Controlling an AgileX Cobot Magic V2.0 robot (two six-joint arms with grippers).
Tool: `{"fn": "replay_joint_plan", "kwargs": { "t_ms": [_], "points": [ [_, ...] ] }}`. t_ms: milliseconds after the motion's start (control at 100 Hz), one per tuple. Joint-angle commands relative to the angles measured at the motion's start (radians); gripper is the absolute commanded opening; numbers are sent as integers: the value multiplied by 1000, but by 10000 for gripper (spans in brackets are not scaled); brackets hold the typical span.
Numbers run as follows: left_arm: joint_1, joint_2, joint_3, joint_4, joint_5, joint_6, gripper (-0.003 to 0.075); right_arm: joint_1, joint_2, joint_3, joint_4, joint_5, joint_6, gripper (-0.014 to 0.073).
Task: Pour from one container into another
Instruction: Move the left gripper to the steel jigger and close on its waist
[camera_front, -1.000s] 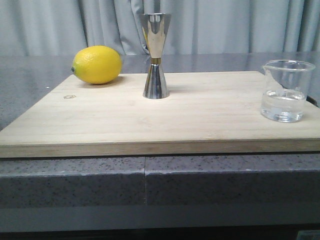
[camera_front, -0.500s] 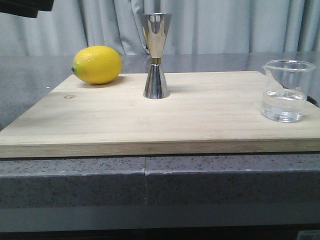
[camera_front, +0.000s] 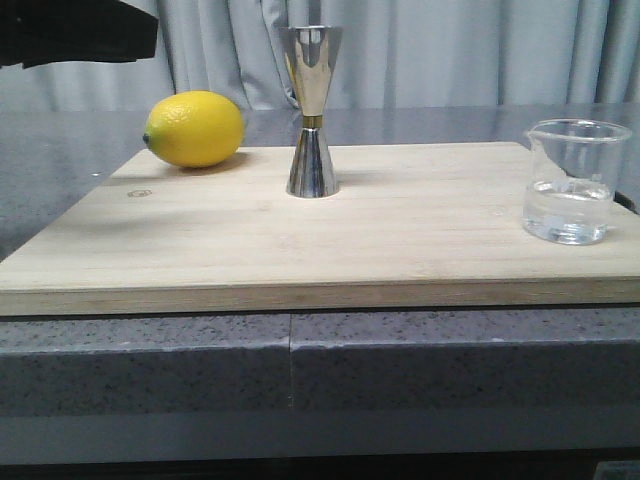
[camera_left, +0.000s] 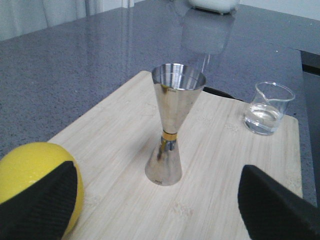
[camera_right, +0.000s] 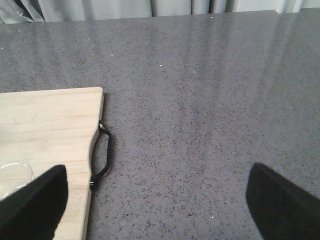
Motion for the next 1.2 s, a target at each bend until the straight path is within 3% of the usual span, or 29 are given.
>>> {"fn": "replay_joint_plan", "kwargs": {
  "t_ms": [0, 220, 720, 1190],
  "points": [
    [-30, -8, -29, -115, 112, 55, 607, -6, 13, -35, -16, -72, -2, 657],
    [-113, 57, -29, -259, 107, 156, 607, -6, 13, -35, -16, -72, -2, 657],
    [-267, 254, -174, -259, 103, 181, 607, -6, 13, -35, -16, -39, -2, 657],
    [-325, 354, -294, -259, 75, 181, 604, -6, 13, -35, -16, -31, -2, 657]
  ]
}}
